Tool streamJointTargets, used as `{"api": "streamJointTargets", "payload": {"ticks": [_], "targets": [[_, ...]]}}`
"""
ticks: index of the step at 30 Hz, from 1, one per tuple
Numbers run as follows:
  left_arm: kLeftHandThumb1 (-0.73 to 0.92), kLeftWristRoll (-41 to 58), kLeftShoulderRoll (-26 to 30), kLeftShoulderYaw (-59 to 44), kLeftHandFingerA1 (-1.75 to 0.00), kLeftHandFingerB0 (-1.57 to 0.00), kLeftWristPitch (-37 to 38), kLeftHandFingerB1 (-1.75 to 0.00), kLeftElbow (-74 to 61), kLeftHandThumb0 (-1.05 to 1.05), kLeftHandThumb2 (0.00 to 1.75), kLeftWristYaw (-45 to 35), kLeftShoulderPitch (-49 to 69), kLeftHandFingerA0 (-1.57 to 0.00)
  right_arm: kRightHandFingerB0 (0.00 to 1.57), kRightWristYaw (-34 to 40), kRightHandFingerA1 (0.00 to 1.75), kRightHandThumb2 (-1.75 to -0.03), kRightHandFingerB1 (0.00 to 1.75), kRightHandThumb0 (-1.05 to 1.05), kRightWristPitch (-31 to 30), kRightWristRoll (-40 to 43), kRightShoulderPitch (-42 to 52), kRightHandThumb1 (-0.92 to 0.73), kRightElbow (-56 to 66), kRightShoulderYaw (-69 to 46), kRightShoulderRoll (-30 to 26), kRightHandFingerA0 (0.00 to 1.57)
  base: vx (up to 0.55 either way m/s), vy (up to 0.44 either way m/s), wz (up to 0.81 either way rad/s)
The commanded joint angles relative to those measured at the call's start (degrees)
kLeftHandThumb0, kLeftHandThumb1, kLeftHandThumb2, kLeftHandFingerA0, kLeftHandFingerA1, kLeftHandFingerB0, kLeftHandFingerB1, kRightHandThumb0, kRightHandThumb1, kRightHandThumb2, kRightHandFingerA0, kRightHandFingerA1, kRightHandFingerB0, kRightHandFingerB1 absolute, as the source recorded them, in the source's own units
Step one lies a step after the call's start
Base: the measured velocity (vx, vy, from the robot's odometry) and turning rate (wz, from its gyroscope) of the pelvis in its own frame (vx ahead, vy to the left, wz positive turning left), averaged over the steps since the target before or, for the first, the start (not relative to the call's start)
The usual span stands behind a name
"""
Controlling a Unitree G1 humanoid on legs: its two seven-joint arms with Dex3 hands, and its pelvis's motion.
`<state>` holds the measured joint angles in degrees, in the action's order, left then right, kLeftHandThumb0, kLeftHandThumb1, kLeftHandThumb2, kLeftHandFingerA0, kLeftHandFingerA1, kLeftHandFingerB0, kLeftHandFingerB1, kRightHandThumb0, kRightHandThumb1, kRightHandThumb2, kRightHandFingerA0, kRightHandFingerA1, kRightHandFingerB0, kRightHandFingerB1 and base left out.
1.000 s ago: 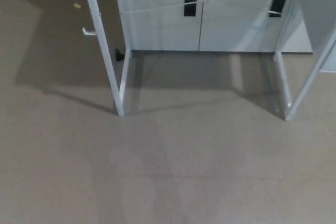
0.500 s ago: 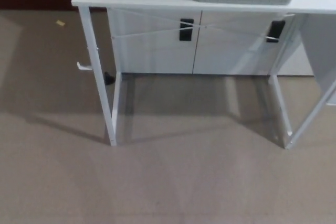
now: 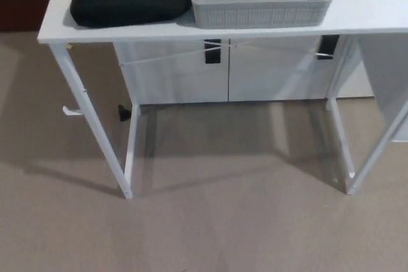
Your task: The robot walk towards a table in front and pick up a black pencil case on the left hand side and put the pencil case into a small container on the right hand side
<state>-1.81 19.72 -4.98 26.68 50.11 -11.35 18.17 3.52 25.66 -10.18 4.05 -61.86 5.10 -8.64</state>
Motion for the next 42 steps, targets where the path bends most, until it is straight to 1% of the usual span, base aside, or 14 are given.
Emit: {"api": "streamJointTargets", "payload": {"ticks": [1, 2, 5, 7, 8, 9, 13, 16, 19, 21, 25, 30, 36, 42], "targets": [[0.71, -0.76, 0.93, -0.19, -0.41, -0.43, 0.10, -0.38, -0.49, -0.34, 0.61, 1.10, 0.29, -0.51, 0.31, -0.29, 0.64, -0.71, 0.76, -0.60, -1.98, -0.82, -0.90, -0.86, 0.17, 0.59, -0.41, 0.58, 0.08, 0.055, -0.08], [0.72, -0.86, 1.07, -0.15, -0.41, -0.43, -0.06, -0.38, -1.09, -0.35, 0.61, 1.13, 0.77, -0.51, 0.37, -0.35, 0.66, -0.74, 0.76, -0.59, -1.95, -0.87, -1.02, -0.86, -0.10, 0.72, -0.35, 0.58, 0.08, 0.069, -0.08], [0.72, -1.19, 1.20, -0.08, -0.41, -0.44, -0.94, -0.38, -2.77, -0.34, 0.61, 1.56, 1.72, -0.52, 0.39, -0.46, 0.67, -0.75, 0.77, -0.59, -1.98, -0.83, -1.21, -0.85, -0.64, 0.80, -0.15, 0.59, 0.18, -0.046, 0.13], [0.71, -0.95, 1.14, -0.08, -0.41, -0.44, -1.30, -0.38, -2.79, -0.33, 0.61, 1.38, 1.69, -0.53, 0.36, -0.64, 0.66, -0.73, 0.77, -0.60, -1.62, -0.82, -1.16, -0.84, -0.67, 0.87, -0.17, 0.59, 0.17, -0.153, -0.04], [0.71, -1.22, 1.48, 0.07, -0.41, -0.45, -0.46, -0.39, -1.39, -0.33, 0.61, 1.35, 1.12, -0.54, 0.40, -0.38, 0.66, -0.76, 0.76, -0.58, -2.10, -1.50, -0.99, -0.85, 0.08, 1.49, -0.19, 0.59, 0.20, 0.012, 0.08], [0.71, -1.68, 1.67, 0.28, -0.42, -0.45, 0.01, -0.39, -1.02, -0.33, 0.61, 1.76, 1.00, -0.55, 0.35, -0.61, 0.65, -0.72, 0.76, -0.59, -2.26, -1.38, -0.97, -0.86, 0.12, 1.51, -0.18, 0.59, 0.18, -0.015, 0.10], [0.72, -2.27, 1.99, 0.57, -0.44, -0.47, -0.26, -0.39, -1.30, -0.32, 0.61, 2.37, 0.83, -0.56, 0.33, -1.28, 0.68, -0.75, 0.78, -0.58, -2.32, -0.67, -1.75, -0.84, -1.17, 1.08, 0.25, 0.60, 0.19, -0.086, 0.10], [0.73, -2.18, 2.22, 0.57, -0.41, -0.47, -1.60, -0.39, -3.18, -0.31, 0.62, 1.92, 1.71, -0.55, 0.34, -1.67, 0.65, -0.72, 0.73, -0.56, -2.58, -0.89, -1.17, -0.85, -0.85, 1.34, 0.27, 0.59, 0.22, -0.143, 0.14], [0.73, -2.23, 2.43, 0.54, -0.41, -0.47, -1.26, -0.39, -3.10, -0.31, 0.62, 1.64, 1.85, -0.55, 0.35, -1.27, 0.64, -0.72, 0.73, -0.56, -2.99, -1.23, -1.12, -0.86, -0.83, 1.60, 0.32, 0.59, 0.30, -0.253, 0.13], [0.73, -2.88, 2.70, 0.77, -0.41, -0.48, -0.74, -0.39, -1.80, -0.32, 0.62, 2.31, 1.30, -0.57, 0.37, -1.41, 0.67, -0.72, 0.74, -0.56, -3.01, -1.35, -1.22, -0.85, -0.87, 1.85, 0.40, 0.62, 0.35, -0.325, 0.66], [0.74, -3.08, 2.90, 0.86, -0.42, -0.48, -1.30, -0.39, -2.27, -0.31, 0.62, 2.45, 0.88, -0.56, 0.37, -1.51, 0.68, -0.73, 0.75, -0.55, -3.45, -1.24, -1.93, -0.85, -1.11, 1.99, 0.61, 0.62, 0.29, -0.085, 0.18], [0.74, -3.13, 2.81, 0.94, -0.40, -0.47, -1.94, -0.39, -2.69, -0.32, 0.62, 2.27, 1.01, -0.56, 0.36, -1.77, 0.63, -0.71, 0.71, -0.55, -3.59, -1.61, -1.39, -0.87, -0.70, 2.38, 0.26, 0.61, 0.30, 0.102, -0.13], [0.74, -3.46, 3.32, 1.40, -0.41, -0.48, -1.57, -0.39, -2.90, -0.31, 0.62, 2.52, 0.97, -0.57, 0.37, -1.63, 0.64, -0.71, 0.72, -0.56, -4.15, -1.77, -1.21, -0.86, -0.47, 2.90, 0.17, 0.61, 0.37, 0.310, -0.32], [0.75, -3.22, 3.47, 1.60, -0.41, -0.47, -1.53, -0.39, -2.84, -0.32, 0.63, 2.19, 1.41, -0.56, 0.37, -1.95, 0.63, -0.71, 0.72, -0.55, -3.50, -1.68, -0.37, -0.86, -0.18, 2.94, 0.19, 0.59, 0.22, 0.121, -0.05]]}}
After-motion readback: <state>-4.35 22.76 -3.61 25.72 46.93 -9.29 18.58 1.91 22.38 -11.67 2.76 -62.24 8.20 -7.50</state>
